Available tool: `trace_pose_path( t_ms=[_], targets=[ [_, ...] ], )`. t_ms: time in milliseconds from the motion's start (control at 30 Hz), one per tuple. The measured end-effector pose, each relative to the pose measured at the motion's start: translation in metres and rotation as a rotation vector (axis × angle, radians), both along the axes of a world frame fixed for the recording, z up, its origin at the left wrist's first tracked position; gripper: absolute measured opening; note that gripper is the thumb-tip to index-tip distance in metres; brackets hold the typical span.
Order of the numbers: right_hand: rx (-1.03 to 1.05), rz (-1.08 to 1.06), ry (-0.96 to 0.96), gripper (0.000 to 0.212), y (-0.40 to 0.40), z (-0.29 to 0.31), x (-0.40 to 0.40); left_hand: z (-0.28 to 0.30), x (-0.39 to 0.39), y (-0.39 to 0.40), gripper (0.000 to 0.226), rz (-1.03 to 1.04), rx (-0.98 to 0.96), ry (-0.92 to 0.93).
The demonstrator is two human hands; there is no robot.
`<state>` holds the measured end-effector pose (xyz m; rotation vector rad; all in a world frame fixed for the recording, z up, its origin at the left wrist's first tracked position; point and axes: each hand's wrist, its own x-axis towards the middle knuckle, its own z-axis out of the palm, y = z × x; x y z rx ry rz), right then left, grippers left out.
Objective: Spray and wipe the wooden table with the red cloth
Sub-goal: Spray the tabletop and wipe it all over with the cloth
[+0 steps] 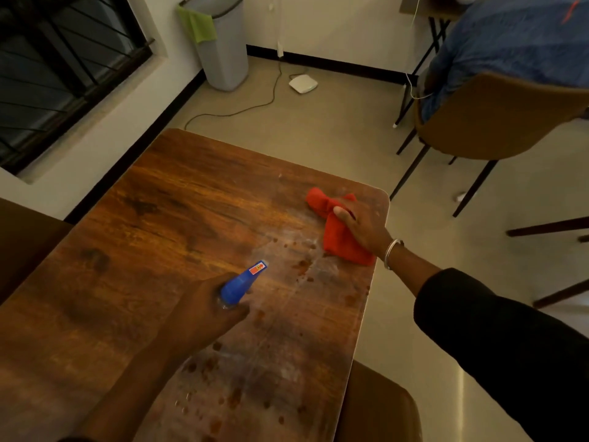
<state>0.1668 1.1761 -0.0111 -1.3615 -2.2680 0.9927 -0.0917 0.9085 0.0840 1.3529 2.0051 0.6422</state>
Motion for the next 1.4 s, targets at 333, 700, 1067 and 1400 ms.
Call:
trace_pose_path(
  t_ms=[333, 700, 1067, 1400],
  targets=[
    [0.364, 0.457, -0.397, 0.067, -0.137, -0.051, -0.034, 0.002, -0.009, 0.015, 0.013, 0.181, 0.151, -0.030],
    [0.279, 0.147, -0.506, 0.065, -0.063, -0.034, -0.116, 0.019, -0.028, 0.010, 0.021, 0.170, 0.255, -0.062],
    [0.506, 0.764, -0.446, 0.059, -0.141, -0.040, -0.096, 0.010, -0.042, 0.006, 0.015, 0.260, 0.374, -0.108],
    [0.364, 0.417, -0.435, 0.062, -0.106, -0.025, -0.147, 0.016, -0.037, 0.028, 0.018, 0.252, 0.383, -0.124]
  ],
)
